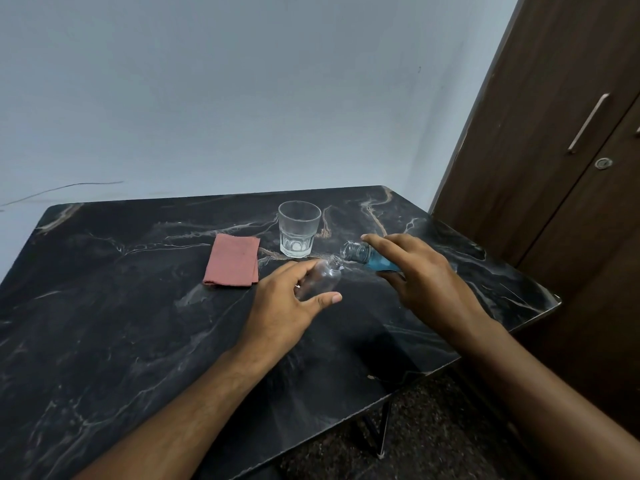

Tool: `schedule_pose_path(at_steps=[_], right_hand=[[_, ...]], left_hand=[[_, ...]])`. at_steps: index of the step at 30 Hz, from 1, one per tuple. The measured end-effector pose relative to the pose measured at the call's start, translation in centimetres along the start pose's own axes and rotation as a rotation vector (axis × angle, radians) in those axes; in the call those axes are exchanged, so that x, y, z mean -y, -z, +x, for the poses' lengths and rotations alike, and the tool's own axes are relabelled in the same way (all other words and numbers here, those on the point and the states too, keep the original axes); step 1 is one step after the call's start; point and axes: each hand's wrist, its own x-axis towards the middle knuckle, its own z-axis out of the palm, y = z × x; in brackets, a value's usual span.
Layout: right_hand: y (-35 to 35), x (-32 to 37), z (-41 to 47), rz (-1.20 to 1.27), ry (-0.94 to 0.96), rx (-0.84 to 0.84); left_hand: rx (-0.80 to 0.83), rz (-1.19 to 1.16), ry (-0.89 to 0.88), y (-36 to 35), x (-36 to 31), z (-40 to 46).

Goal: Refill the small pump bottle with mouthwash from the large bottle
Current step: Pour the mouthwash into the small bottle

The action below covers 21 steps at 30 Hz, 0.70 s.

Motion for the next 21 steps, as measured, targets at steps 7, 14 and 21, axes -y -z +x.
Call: schedule_pose_path(at_steps=[7, 14, 21], right_hand=[[-0.13, -0.42, 0.06, -0.050, 0.004, 0.031], [-0.12, -0.61, 0.11, -0.084, 0.016, 0.051], [-0.03, -0.66, 0.16, -0.111, 0.050, 0.032]], left_hand=[[0.001, 0.010, 0.009, 0.02, 0.03, 0.02], [0.000, 0.022, 0.006, 0.02, 0.03, -0.02], [-0.006, 0.029, 0.010, -0.04, 0.05, -0.04]])
